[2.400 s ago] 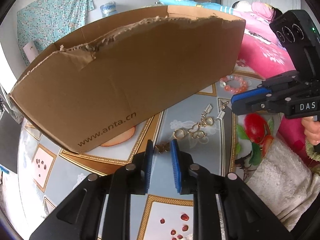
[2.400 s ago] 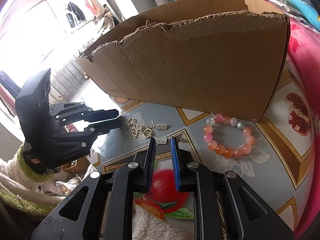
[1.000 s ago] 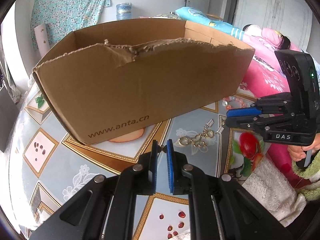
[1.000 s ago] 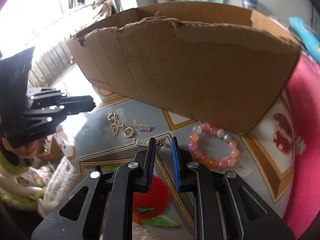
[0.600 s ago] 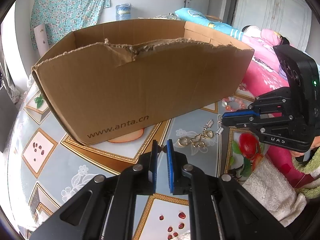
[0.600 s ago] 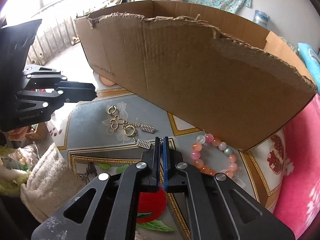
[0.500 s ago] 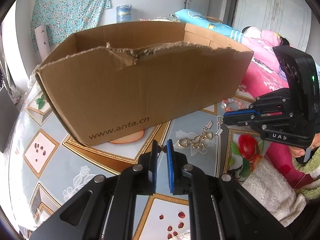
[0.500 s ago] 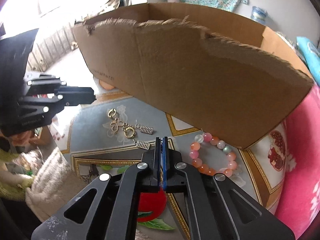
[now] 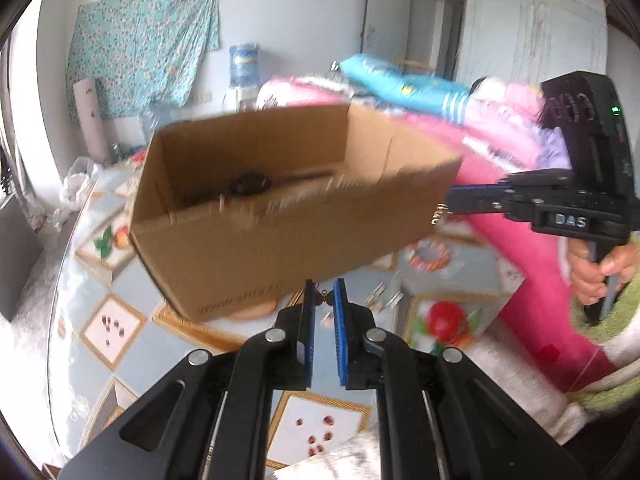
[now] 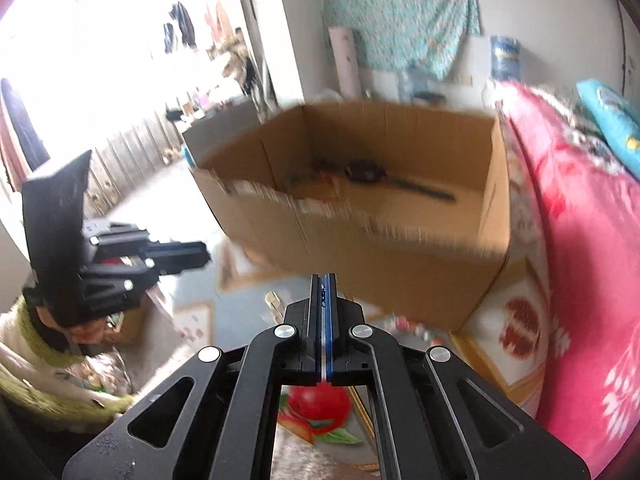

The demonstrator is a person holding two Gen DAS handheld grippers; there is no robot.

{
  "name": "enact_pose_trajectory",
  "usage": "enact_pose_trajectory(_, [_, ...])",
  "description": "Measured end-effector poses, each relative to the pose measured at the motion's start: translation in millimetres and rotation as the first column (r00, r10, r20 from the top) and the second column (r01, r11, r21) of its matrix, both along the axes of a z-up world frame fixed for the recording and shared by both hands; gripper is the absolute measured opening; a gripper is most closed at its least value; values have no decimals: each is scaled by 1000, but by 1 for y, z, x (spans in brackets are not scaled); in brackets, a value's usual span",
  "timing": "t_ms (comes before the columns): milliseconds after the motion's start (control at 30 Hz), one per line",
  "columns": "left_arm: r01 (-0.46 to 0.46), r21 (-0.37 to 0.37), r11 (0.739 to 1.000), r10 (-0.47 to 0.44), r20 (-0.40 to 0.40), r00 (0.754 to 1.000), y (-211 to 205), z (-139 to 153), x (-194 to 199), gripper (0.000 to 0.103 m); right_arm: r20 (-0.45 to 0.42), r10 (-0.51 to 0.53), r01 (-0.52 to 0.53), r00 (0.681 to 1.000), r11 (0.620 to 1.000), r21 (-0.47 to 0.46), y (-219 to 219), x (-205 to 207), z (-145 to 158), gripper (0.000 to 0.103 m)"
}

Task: Organize jewelry
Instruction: 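Carry the gold ring into the box and open the right tool, then lift the right tool out of the box back toward the clasps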

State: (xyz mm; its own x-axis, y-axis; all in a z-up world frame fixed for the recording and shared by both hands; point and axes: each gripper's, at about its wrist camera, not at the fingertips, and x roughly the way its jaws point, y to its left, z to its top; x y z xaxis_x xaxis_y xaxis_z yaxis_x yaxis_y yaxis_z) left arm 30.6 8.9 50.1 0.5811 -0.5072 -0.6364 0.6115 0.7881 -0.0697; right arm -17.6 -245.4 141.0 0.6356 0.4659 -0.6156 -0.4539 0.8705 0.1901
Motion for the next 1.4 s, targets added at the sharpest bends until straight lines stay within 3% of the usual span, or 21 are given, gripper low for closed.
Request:
enact_pose_trajectory(133, [37, -29, 999, -35, 71, 997, -4, 41, 6, 8, 47, 32, -35, 998, 998, 50, 0, 15, 32, 0])
enact_pose_trajectory(233, [51, -29, 998, -49, 74, 996, -13, 59, 24, 8, 26, 57, -59, 998, 995, 78, 1, 40, 46, 0])
enact_pose_trajectory(400, [45, -16, 999, -46, -95, 994, -40, 57, 90, 8, -105, 52, -48, 993, 998, 32, 8, 93, 40, 0])
enact_pose_trajectory(533, [36, 9, 999, -32, -276, 961, -62, 35, 144, 8, -251, 20, -26, 968, 999, -22, 14, 141, 18, 0])
enact_pose_trajectory(733, [10, 77, 997, 21, -394, 919, -83, 8, 191, 9, -346, -42, 15, 937, 997, -80, 11, 179, -9, 4])
enact_pose_trajectory(800, [-3, 79, 997, 37, -427, 903, -87, 4, 201, 16, -340, -49, 24, 939, 997, -78, 10, 182, -8, 5])
enact_pose_trajectory(867, [-20, 68, 997, 48, -436, 899, -87, 3, 206, 34, -334, -50, 31, 941, 998, -61, 6, 185, -6, 6])
enact_pose_trajectory(900, [-29, 62, 998, 53, -433, 900, -87, 3, 207, 36, -326, -52, 36, 944, 998, -54, 4, 183, -5, 6])
enact_pose_trajectory(1067, [-54, 44, 998, 68, -426, 902, -84, 5, 210, 37, -286, -74, 73, 955, 997, -16, -3, 174, -1, 7])
enact_pose_trajectory(1400, [-120, -19, 993, 110, -274, 955, -58, 45, 179, 49, -196, -124, 147, 973, 983, 107, -10, 139, 17, 18])
